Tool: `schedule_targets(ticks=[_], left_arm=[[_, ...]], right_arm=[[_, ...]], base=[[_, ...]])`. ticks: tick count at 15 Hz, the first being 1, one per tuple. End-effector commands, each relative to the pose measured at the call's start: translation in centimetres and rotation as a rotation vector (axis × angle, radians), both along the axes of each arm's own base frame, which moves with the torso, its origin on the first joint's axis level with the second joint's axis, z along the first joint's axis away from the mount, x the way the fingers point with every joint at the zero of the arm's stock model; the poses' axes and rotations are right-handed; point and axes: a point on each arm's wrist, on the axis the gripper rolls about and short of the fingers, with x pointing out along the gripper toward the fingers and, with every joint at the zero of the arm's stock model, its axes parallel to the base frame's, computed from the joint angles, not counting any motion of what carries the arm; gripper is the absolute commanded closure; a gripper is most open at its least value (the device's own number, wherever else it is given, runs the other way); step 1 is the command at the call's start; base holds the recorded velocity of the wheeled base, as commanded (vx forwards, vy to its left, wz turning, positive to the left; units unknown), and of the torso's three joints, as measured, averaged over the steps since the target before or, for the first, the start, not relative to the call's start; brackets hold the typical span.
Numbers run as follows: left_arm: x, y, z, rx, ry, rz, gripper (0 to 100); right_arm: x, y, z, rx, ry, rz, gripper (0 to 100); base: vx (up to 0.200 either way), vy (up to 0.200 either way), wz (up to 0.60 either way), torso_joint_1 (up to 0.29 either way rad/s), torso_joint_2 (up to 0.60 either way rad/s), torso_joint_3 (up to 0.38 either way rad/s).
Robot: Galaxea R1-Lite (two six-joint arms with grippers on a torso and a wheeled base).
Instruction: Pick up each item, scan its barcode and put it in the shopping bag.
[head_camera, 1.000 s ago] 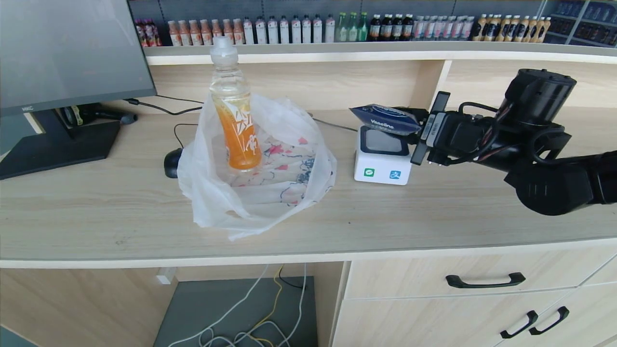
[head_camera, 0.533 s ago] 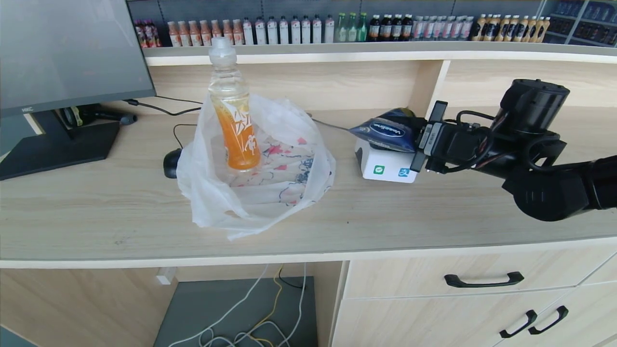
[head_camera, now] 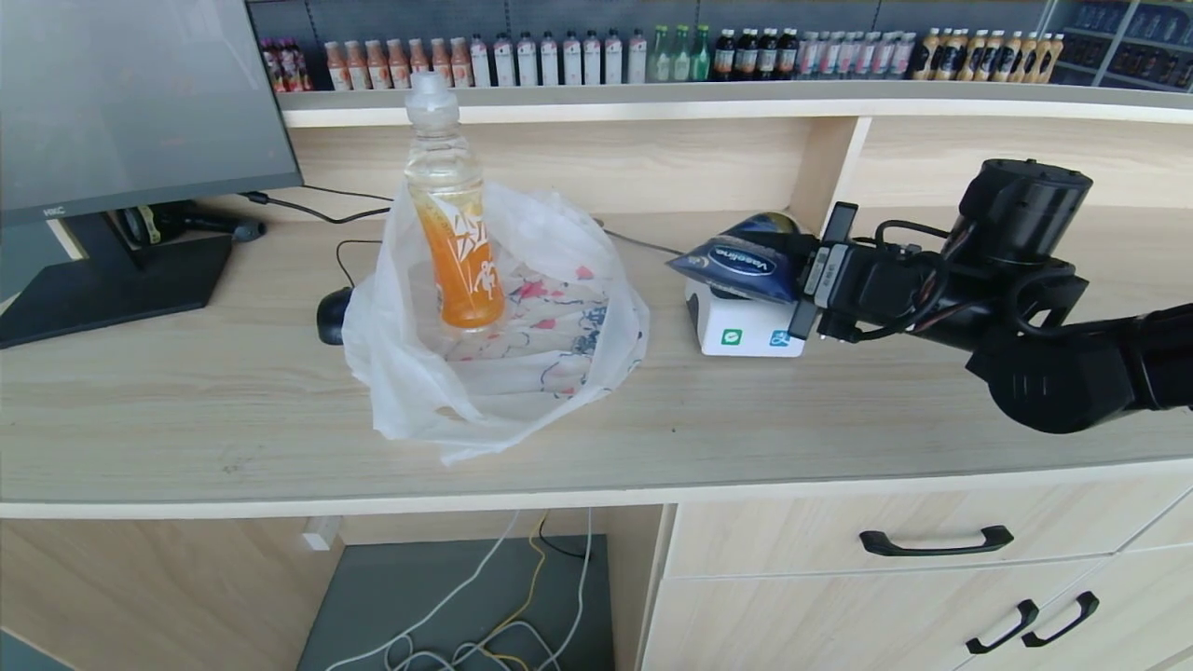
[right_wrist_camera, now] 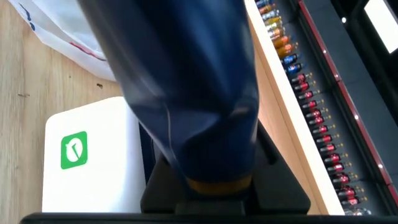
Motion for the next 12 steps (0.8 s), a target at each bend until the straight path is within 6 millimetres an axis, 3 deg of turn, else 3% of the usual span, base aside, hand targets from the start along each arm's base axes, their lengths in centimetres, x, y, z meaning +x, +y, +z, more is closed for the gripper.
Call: schedule_targets(ticks=[1,12], left_arm=[[0.0,0.0,-0.02,0.0,0.001,0.0,100],[0.0,0.0,0.0,0.0,0.0,0.0,100]], right_arm=[[0.05,0.02,-0.19,-0.002,0.006,0.0,100],[-0.2,0.0,0.27,0.007,-0.001,-0.003,100]], base=[[0.0,0.0,0.0,0.0,0.0,0.0],[0.0,0.0,0.0,0.0,0.0,0.0]])
